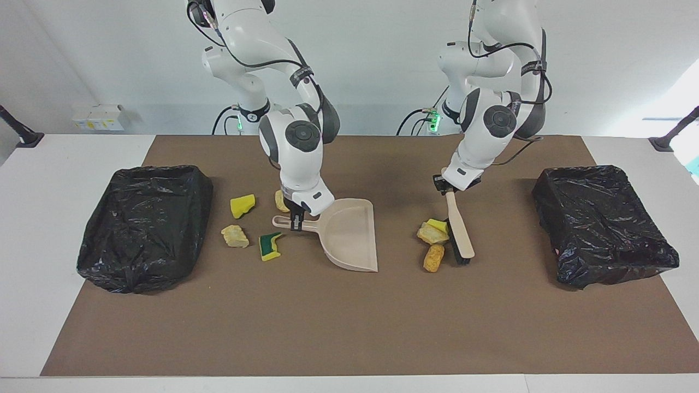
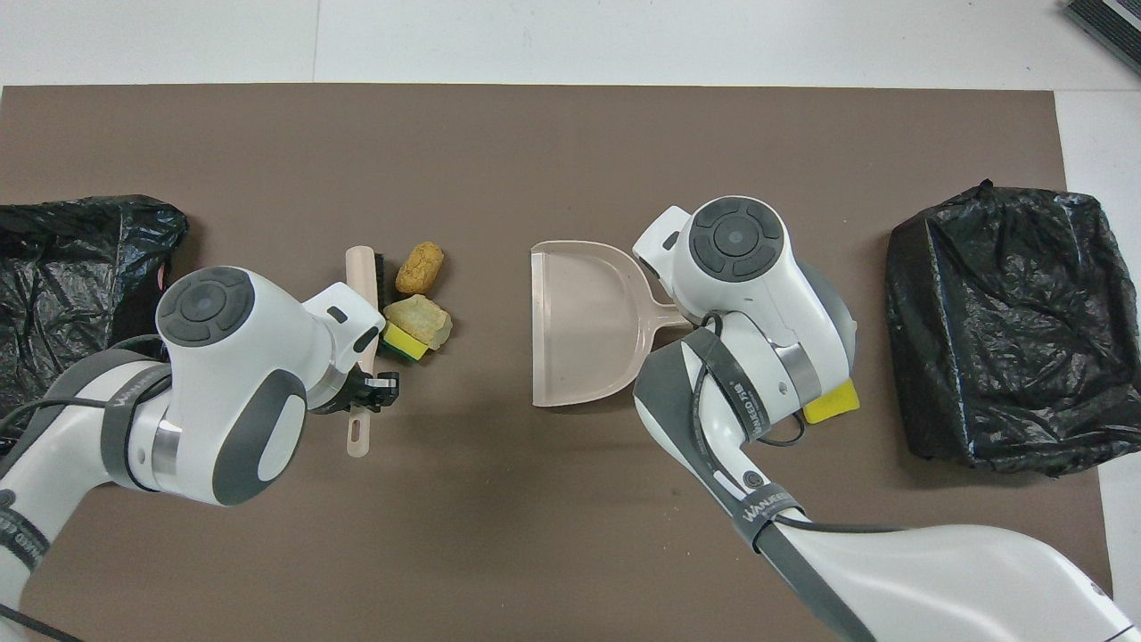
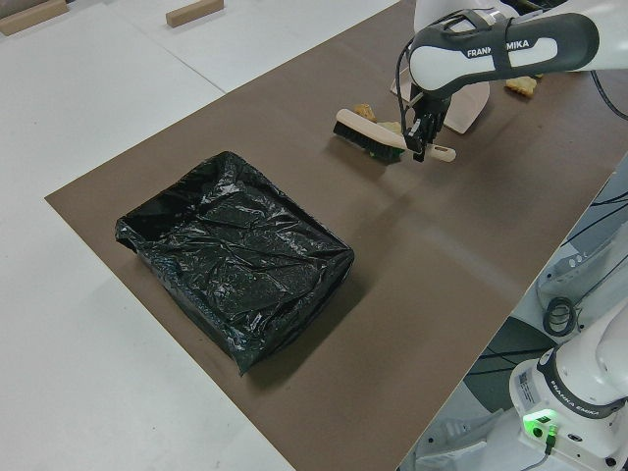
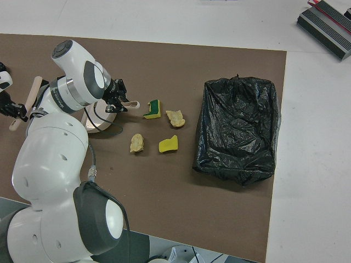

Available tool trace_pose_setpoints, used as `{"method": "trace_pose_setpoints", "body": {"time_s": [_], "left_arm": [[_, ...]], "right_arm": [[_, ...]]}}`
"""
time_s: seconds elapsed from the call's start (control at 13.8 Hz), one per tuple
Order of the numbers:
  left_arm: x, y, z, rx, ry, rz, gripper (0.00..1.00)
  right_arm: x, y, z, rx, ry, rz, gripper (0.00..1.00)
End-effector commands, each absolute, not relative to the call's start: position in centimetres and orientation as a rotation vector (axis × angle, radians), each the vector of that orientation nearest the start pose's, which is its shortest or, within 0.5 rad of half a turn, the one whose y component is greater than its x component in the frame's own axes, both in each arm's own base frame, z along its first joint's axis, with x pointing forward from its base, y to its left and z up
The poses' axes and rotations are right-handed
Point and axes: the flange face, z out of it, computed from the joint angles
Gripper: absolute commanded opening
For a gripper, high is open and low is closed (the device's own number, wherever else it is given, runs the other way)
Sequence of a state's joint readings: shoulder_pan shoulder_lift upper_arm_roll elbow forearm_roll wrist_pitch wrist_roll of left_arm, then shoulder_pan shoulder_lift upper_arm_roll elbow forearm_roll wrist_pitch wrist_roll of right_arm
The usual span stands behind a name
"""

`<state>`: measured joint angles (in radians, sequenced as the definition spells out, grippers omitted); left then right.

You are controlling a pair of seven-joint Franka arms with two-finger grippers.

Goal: Sweep and dump trash in bin
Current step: 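Sweep the trash into the dustpan with the brush in the left gripper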

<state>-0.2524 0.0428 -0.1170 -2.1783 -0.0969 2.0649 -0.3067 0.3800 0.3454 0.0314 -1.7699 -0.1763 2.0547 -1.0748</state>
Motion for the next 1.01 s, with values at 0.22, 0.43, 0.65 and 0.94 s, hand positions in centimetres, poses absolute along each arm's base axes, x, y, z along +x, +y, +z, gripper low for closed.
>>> {"method": "trace_pose_setpoints", "body": {"time_s": [0.22, 0.43, 0.65, 0.94], "left_arm": [[47.5, -23.4, 35.2, -3.185, 0.119, 0.224, 0.0], [46.2, -27.0, 35.6, -3.258, 0.141, 0.202, 0.0], [44.5, -30.3, 36.1, -3.286, 0.211, 0.194, 0.0], [42.6, -34.0, 37.0, -3.309, 0.256, 0.2, 0.0]], "right_arm": [[58.2, 26.5, 35.6, 2.137, 2.102, -0.134, 0.0], [58.0, 27.0, 34.8, 2.159, 2.081, -0.141, 0.0], [58.1, 27.3, 34.4, 2.169, 2.069, -0.125, 0.0], [58.1, 27.4, 34.3, 2.185, 2.054, -0.12, 0.0]]}}
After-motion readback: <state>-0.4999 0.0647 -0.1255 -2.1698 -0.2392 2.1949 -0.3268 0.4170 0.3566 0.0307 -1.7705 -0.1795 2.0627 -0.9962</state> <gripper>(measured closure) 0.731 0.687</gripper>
